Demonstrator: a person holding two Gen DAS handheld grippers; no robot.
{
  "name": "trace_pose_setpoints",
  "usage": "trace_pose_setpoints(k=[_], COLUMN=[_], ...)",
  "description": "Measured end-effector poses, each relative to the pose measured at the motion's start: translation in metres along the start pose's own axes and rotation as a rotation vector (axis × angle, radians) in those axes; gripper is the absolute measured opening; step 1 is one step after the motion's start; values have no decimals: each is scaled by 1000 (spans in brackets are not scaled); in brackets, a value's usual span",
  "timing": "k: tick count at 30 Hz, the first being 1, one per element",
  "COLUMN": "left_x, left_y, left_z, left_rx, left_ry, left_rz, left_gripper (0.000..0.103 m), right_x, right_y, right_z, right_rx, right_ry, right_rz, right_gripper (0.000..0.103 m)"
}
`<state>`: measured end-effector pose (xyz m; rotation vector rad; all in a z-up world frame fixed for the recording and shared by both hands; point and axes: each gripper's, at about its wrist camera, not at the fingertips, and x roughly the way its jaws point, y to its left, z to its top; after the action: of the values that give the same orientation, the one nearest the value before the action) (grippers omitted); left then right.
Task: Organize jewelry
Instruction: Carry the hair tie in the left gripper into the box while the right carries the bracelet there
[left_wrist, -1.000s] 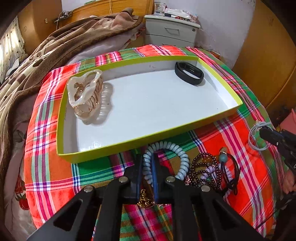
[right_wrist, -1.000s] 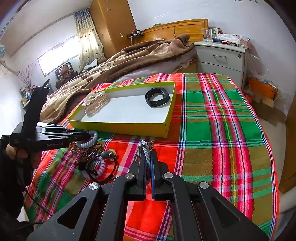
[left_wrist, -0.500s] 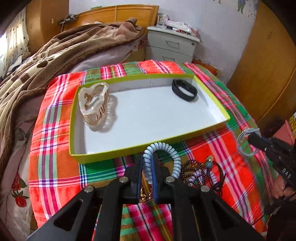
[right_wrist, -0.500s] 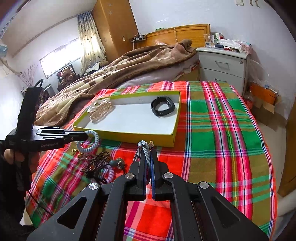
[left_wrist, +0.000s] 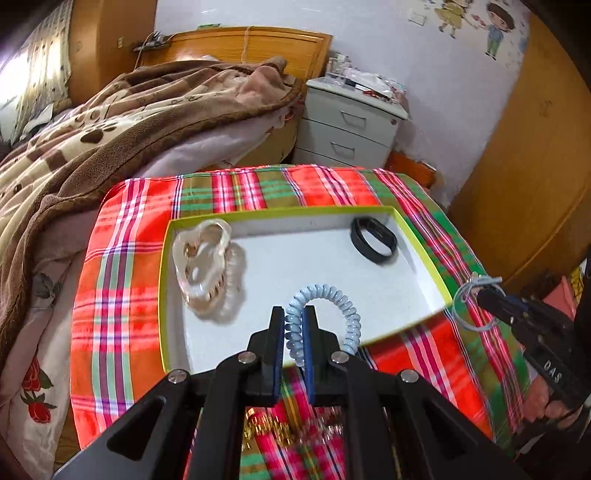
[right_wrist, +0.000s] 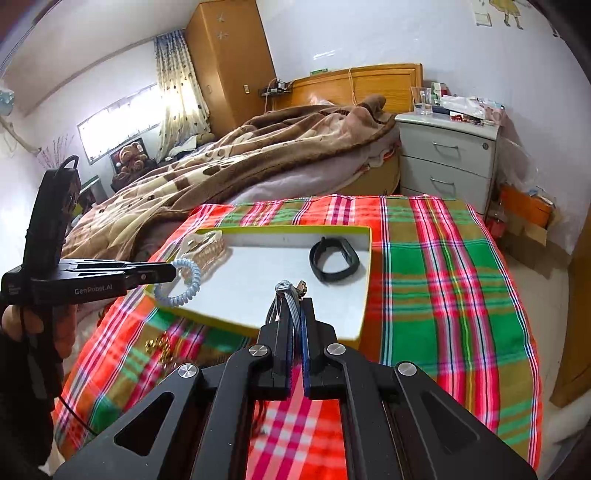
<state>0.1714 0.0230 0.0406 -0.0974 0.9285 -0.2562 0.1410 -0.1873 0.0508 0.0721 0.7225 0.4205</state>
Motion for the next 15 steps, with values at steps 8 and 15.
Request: trace_pose_setpoints(k=[8,15], left_x=[23,53], left_y=[3,10], left_z=[35,54], left_rx=[-1,2], left_ry=[-16,3], left_rz=[14,59], left_gripper=[10,10], right_x=[38,81], right_y=[-5,-6], right_z=[20,28], right_rx=[36,48], right_ry=[31,104], right_rz=[-2,14], right_gripper=[3,3])
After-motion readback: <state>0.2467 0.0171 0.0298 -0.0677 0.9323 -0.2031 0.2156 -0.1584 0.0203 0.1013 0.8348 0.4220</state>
